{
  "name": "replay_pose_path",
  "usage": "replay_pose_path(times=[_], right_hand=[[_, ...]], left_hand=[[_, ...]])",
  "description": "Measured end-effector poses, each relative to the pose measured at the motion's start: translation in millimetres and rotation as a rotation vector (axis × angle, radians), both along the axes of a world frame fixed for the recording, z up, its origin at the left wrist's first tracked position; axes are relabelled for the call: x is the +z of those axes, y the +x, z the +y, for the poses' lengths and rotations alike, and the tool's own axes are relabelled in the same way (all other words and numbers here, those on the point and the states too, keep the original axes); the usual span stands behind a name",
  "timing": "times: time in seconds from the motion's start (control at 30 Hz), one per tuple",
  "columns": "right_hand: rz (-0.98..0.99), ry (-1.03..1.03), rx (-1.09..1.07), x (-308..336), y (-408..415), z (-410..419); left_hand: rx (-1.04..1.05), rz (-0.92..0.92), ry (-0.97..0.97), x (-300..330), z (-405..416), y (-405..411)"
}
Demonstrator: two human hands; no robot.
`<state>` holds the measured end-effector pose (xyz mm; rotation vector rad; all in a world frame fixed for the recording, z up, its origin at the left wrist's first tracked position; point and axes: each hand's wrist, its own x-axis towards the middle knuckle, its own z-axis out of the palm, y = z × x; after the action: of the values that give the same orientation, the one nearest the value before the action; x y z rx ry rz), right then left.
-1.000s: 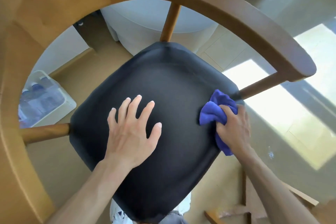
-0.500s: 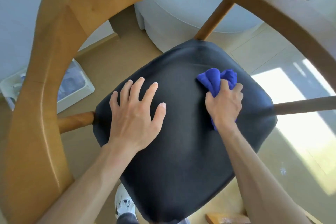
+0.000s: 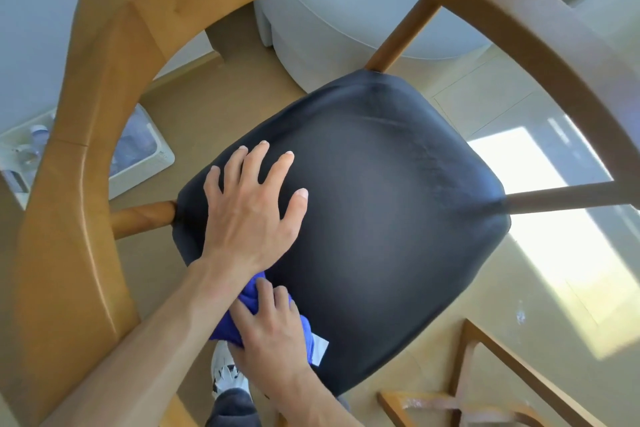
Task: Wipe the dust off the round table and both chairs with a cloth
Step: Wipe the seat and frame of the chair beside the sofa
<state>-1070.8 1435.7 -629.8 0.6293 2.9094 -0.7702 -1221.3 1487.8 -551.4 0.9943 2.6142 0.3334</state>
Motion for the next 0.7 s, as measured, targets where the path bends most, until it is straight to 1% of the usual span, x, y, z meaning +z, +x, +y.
replay_pose_path(times=[0.13,0.23,0.33,0.4,0.5,0.57,0.63,0.7], right_hand=[[-0.042,0.067,0.361,1,17,7],[-0.104,0.149,0.713,6,27,13],[-0.202,0.151,0.969,14,38,28],[-0.288,0.156,1.020,20,39,39],[-0.330,0.136,1.056,24,42,46],[-0.265,0.135,1.026,23,41,46],[-0.179,0.110,0.940,20,33,48],[-0.135,0.083,0.859,16,13,57]], left_hand=[[-0.003,-0.011,-0.025,3,2,4],[-0.016,-0.018,-0.046,6,2,6],[0.000,-0.011,-0.053,10,-1,3],[0.008,0.004,-0.047,11,-4,0],[0.023,0.018,-0.030,14,-10,-6],[0.022,0.013,-0.024,14,-13,-7],[0.000,-0.002,-0.036,12,-15,-4],[-0.017,-0.013,-0.044,9,-16,-2]])
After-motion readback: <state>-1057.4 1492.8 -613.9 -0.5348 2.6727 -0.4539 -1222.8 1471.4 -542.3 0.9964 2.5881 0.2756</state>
